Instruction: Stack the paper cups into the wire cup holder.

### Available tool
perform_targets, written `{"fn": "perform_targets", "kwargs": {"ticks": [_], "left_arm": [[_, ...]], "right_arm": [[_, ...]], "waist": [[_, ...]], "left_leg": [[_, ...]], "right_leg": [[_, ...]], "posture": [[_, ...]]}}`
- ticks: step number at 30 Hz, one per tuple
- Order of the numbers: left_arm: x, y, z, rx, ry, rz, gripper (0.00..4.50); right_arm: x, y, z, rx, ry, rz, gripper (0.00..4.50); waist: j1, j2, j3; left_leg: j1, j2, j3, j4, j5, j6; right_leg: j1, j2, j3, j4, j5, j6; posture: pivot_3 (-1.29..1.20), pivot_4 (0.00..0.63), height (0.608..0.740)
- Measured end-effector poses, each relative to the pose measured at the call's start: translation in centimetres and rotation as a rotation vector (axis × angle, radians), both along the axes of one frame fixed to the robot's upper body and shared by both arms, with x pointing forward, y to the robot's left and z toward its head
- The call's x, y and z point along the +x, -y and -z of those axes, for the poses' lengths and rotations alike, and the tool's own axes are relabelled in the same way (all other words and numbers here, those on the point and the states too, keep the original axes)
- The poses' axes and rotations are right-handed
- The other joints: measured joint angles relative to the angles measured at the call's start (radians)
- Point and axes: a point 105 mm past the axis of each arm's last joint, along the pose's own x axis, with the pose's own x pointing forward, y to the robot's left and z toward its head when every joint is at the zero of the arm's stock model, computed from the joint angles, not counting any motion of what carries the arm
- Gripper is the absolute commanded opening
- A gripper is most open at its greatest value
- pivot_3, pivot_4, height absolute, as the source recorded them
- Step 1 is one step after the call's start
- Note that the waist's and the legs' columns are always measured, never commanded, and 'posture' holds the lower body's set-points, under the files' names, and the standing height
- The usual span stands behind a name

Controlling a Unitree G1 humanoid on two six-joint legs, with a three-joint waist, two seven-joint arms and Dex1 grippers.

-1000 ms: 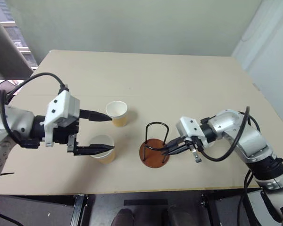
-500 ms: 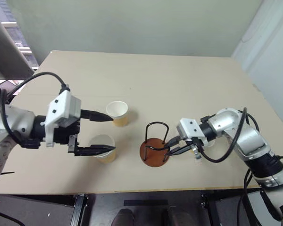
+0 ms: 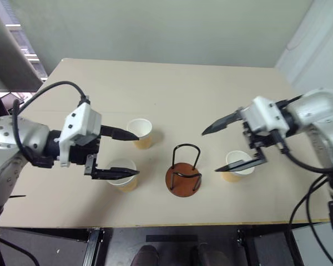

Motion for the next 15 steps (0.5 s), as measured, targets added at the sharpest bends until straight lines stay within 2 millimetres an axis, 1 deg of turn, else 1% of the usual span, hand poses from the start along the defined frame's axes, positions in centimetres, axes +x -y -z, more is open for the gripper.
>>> {"fn": "perform_targets", "kwargs": {"ticks": [3, 5, 7, 9, 12, 15], "left_arm": [[0.1, 0.0, 0.1, -0.003, -0.004, 0.013, 4.5], [0.0, 0.4, 0.2, -0.005, -0.008, 0.034, 4.5], [0.0, 0.6, 0.4, -0.012, -0.02, 0.052, 4.5], [-0.1, 0.9, 0.3, -0.025, -0.022, 0.071, 4.5], [-0.1, 1.0, 0.2, -0.024, -0.016, 0.078, 4.5], [-0.1, 1.0, 0.2, -0.023, -0.017, 0.074, 4.5]], "right_arm": [[0.1, 1.9, 0.7, -0.049, -0.024, 0.088, 4.48], [0.2, 4.0, 2.8, -0.143, -0.05, 0.177, 4.48], [0.4, 5.5, 4.9, -0.213, -0.084, 0.243, 4.48], [0.7, 5.9, 6.2, -0.244, -0.093, 0.272, 4.48], [1.2, 6.3, 6.9, -0.278, -0.058, 0.302, 4.48], [1.2, 6.2, 7.9, -0.303, -0.058, 0.297, 4.48]], "waist": [[0.004, 0.0, 0.0], [0.01, 0.0, 0.0], [0.011, 0.0, 0.0], [0.008, 0.0, 0.0], [0.001, 0.0, 0.0], [0.0, 0.0, 0.0]], "left_leg": [[0.0, 0.0, -0.001, 0.0, 0.0, 0.0], [0.001, 0.001, -0.001, 0.0, -0.001, 0.0], [0.001, 0.001, -0.001, 0.0, -0.001, 0.0], [0.001, 0.001, 0.001, 0.0, -0.002, 0.001], [0.003, 0.002, 0.004, 0.0, -0.002, 0.001], [0.003, 0.003, 0.004, 0.001, -0.003, 0.002]], "right_leg": [[0.0, 0.0, 0.001, 0.0, 0.0, 0.0], [0.001, 0.0, 0.0, -0.001, 0.0, 0.0], [0.001, -0.001, 0.001, 0.0, 0.0, 0.0], [0.0, -0.001, 0.001, 0.001, 0.0, 0.001], [0.001, 0.001, 0.002, 0.002, 0.001, 0.001], [0.001, 0.002, 0.002, 0.002, 0.001, 0.001]], "posture": [[0.0, 0.15, 0.74], [0.0, 0.15, 0.74], [0.0, 0.15, 0.74], [0.0, 0.15, 0.74], [0.0, 0.15, 0.74], [0.0, 0.15, 0.74]]}}
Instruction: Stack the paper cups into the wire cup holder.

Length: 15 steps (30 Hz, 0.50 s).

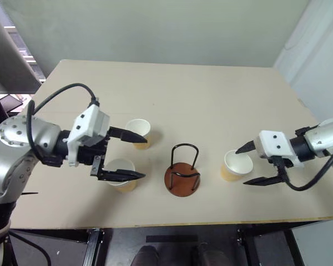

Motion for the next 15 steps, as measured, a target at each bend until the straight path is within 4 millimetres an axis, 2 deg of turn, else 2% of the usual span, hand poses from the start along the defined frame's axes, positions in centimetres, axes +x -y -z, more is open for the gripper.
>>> {"fn": "perform_targets", "kwargs": {"ticks": [7, 10, 15], "left_arm": [[-0.1, -0.2, 0.3, 0.009, -0.016, -0.023, 4.5], [-0.2, -0.3, 0.4, 0.011, -0.018, -0.036, 4.5], [-0.2, -0.6, 0.2, 0.008, -0.013, -0.054, 4.5]], "right_arm": [[0.1, 0.0, 2.5, -0.087, -0.003, -0.041, 4.48], [0.2, 0.0, 3.4, -0.125, 0.002, -0.065, 3.92], [0.6, 0.0, 3.7, -0.17, 0.034, -0.111, 2.11]], "waist": [[0.0, 0.0, 0.0], [0.0, 0.0, 0.0], [0.0, 0.0, 0.0]], "left_leg": [[0.0, 0.001, 0.0, 0.001, -0.001, 0.001], [0.0, 0.002, 0.0, 0.001, -0.001, 0.001], [0.0, 0.002, 0.0, 0.001, -0.001, 0.001]], "right_leg": [[0.0, 0.001, 0.0, -0.001, 0.0, 0.0], [0.0, 0.001, 0.001, -0.001, 0.0, 0.001], [0.0, 0.002, 0.001, -0.001, 0.0, 0.001]], "posture": [[0.0, 0.15, 0.74], [0.0, 0.15, 0.74], [0.0, 0.15, 0.74]]}}
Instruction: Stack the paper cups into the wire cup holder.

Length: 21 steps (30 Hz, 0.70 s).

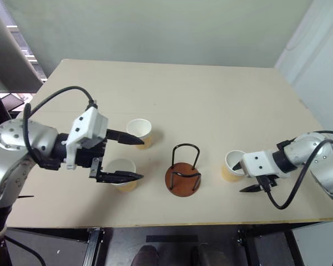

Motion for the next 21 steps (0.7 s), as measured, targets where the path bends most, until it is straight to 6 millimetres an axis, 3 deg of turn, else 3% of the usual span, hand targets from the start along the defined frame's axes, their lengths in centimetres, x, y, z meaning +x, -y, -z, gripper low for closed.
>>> {"fn": "perform_targets", "kwargs": {"ticks": [5, 10, 12, 14, 18, 21], "left_arm": [[0.0, -0.1, 0.1, -0.006, -0.003, -0.014, 4.5], [0.0, 0.0, 0.2, -0.004, -0.005, -0.015, 4.5], [0.0, 0.0, 0.2, -0.004, -0.005, -0.017, 4.5], [0.0, -0.1, 0.2, -0.004, -0.004, -0.018, 4.5], [0.1, -0.1, 0.1, -0.003, 0.001, -0.02, 4.5], [0.3, -0.3, 0.2, -0.002, 0.004, -0.032, 4.5]], "right_arm": [[0.5, 0.3, -0.5, -0.018, 0.016, -0.013, 0.16], [0.0, 0.1, -1.0, 0.0, -0.028, -0.054, 0.07], [-0.1, -0.2, -2.3, 0.043, -0.044, -0.076, 0.07], [0.4, -0.6, -4.6, 0.1, -0.022, -0.097, 0.07], [0.9, -2.5, -12.4, 0.263, 0.137, -0.186, 0.07], [-0.3, -5.2, -14.5, 0.354, 0.146, -0.316, 0.07]], "waist": [[0.001, 0.0, 0.0], [0.001, 0.0, 0.0], [0.001, 0.0, 0.0], [-0.001, 0.001, 0.0], [-0.005, 0.001, 0.0], [-0.006, 0.0, 0.0]], "left_leg": [[0.0, 0.0, 0.0, 0.0, 0.0, 0.0], [0.0, 0.0, 0.001, 0.0, 0.0, 0.0], [0.0, -0.001, 0.001, 0.0, 0.0, 0.0], [0.0, -0.001, 0.002, 0.0, 0.0, -0.001], [0.001, 0.001, 0.003, -0.001, 0.0, -0.001], [0.002, 0.002, 0.003, -0.002, 0.0, -0.001]], "right_leg": [[0.0, 0.0, 0.0, 0.0, 0.0, 0.0], [0.0, 0.001, 0.0, 0.0, 0.0, 0.0], [0.0, 0.001, 0.001, 0.0, 0.0, 0.0], [0.0, 0.001, 0.002, 0.0, 0.0, 0.0], [-0.001, 0.004, 0.002, 0.0, 0.0, -0.001], [0.0, 0.005, 0.002, -0.001, -0.001, -0.002]], "posture": [[0.0, 0.15, 0.74], [0.0, 0.15, 0.74], [0.0, 0.15, 0.74], [0.0, 0.15, 0.74], [0.0, 0.15, 0.74], [0.0, 0.15, 0.74]]}}
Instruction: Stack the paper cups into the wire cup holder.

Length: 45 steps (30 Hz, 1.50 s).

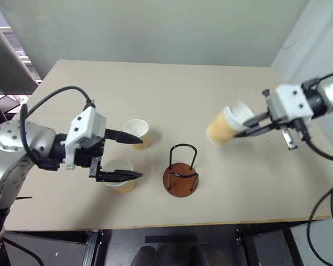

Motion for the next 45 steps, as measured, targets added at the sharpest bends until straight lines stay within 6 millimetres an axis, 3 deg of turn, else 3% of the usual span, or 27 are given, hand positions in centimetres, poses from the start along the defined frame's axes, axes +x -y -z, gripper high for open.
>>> {"fn": "perform_targets", "kwargs": {"ticks": [7, 19, 23, 32, 33, 36, 40, 45], "left_arm": [[0.0, 0.1, -0.1, -0.004, 0.006, 0.002, 4.5], [-0.1, 0.1, 0.1, -0.002, 0.004, -0.016, 4.5], [-0.1, 0.0, 0.0, -0.004, 0.013, -0.027, 4.5], [0.1, -0.1, -0.4, 0.0, 0.024, -0.023, 4.5], [0.2, -0.1, -0.5, 0.002, 0.026, -0.021, 4.5], [0.7, -0.2, -0.2, 0.024, 0.037, -0.023, 4.5], [2.8, -1.0, 0.3, 0.092, 0.08, -0.077, 4.5], [5.2, -0.9, 1.3, 0.158, 0.117, -0.074, 4.5]], "right_arm": [[-2.6, -4.3, 3.3, -0.037, -0.089, -0.208, 0.07], [-1.7, -4.8, 4.8, -0.093, -0.038, -0.19, 0.07], [-1.5, -4.8, 4.9, -0.101, -0.025, -0.184, 0.89], [-1.3, -4.7, 5.1, -0.094, -0.047, -0.149, 4.02], [-1.2, -4.6, 5.1, -0.089, -0.055, -0.131, 4.37], [-0.5, -3.3, 4.9, -0.046, -0.089, -0.026, 4.45], [0.8, 1.5, 3.0, 0.19, -0.221, 0.23, 4.45], [-1.3, 5.2, -1.5, 0.578, -0.314, 0.271, 4.45]], "waist": [[0.006, 0.0, 0.0], [0.005, 0.0, 0.0], [0.006, 0.0, 0.0], [0.007, 0.0, 0.0], [0.007, 0.0, 0.0], [0.011, 0.0, 0.0], [0.029, 0.0, 0.0], [0.036, 0.0, 0.0]], "left_leg": [[-0.002, -0.001, -0.001, 0.001, 0.0, 0.0], [-0.002, -0.001, -0.001, 0.001, 0.0, 0.0], [-0.002, -0.001, -0.001, 0.001, 0.0, -0.001], [-0.002, -0.001, -0.001, 0.001, 0.0, -0.001], [-0.002, -0.001, -0.001, 0.001, 0.0, -0.001], [-0.002, -0.001, -0.002, 0.002, 0.0, -0.001], [-0.003, -0.002, -0.006, 0.002, 0.0, -0.001], [-0.004, -0.003, -0.003, 0.002, 0.0, -0.002]], "right_leg": [[0.0, -0.001, 0.0, 0.0, 0.0, 0.0], [0.0, -0.002, 0.0, 0.0, 0.0, 0.0], [0.0, -0.002, 0.0, 0.0, 0.0, 0.0], [0.0, -0.002, 0.0, 0.0, 0.0, 0.0], [0.0, -0.002, 0.0, 0.0, 0.0, 0.0], [0.0, -0.002, 0.0, 0.0, 0.0, 0.0], [0.0, -0.004, 0.0, -0.001, 0.0, 0.0], [-0.002, -0.002, 0.0, -0.002, 0.0, 0.0]], "posture": [[0.0, 0.15, 0.74], [0.0, 0.15, 0.74], [0.0, 0.15, 0.74], [0.0, 0.15, 0.74], [0.0, 0.15, 0.74], [0.0, 0.15, 0.74], [0.0, 0.15, 0.74], [0.0, 0.15, 0.74]]}}
